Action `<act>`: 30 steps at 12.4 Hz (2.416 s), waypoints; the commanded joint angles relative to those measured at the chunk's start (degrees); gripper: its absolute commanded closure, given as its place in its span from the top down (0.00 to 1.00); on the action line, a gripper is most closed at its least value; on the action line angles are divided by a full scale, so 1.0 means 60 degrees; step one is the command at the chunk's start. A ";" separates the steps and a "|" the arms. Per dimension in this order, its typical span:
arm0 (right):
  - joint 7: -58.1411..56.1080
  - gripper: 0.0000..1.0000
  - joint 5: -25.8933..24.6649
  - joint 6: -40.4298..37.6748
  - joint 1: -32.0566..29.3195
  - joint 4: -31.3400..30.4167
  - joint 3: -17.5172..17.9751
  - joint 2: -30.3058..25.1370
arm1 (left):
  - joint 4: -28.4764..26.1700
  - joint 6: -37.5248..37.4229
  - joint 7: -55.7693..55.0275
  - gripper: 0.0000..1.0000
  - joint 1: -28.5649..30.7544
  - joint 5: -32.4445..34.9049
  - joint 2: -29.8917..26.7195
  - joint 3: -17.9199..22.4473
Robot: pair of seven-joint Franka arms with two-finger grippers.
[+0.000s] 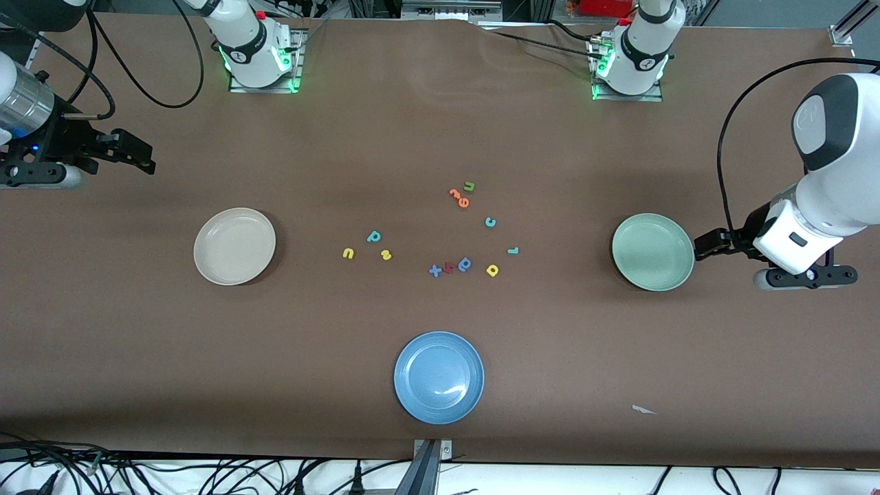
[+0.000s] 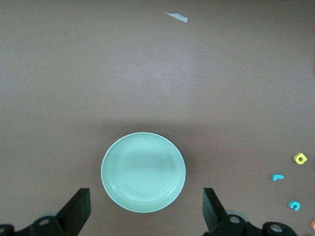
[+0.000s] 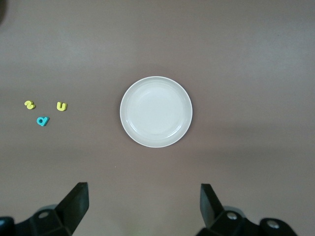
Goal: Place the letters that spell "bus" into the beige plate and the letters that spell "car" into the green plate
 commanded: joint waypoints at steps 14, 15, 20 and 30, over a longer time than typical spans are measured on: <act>-0.0122 1.00 0.0110 -0.0156 -0.0020 0.0088 -0.0017 -0.0056 | -0.0098 -0.0020 0.0136 1.00 -0.0154 -0.0264 0.0126 0.0058; -0.0122 1.00 0.0110 -0.0142 -0.0020 0.0088 -0.0003 -0.0056 | -0.0098 -0.0020 0.0121 1.00 -0.0169 -0.0264 0.0126 0.0058; -0.0122 1.00 0.0110 -0.0156 -0.0020 0.0088 -0.0017 -0.0056 | -0.0098 -0.0020 0.0033 1.00 -0.0198 -0.0307 0.0126 0.0058; -0.0122 1.00 0.0110 -0.0156 -0.0020 0.0088 -0.0003 -0.0056 | -0.0127 -0.0196 -0.0612 1.00 -0.0858 -0.0337 0.0477 0.0058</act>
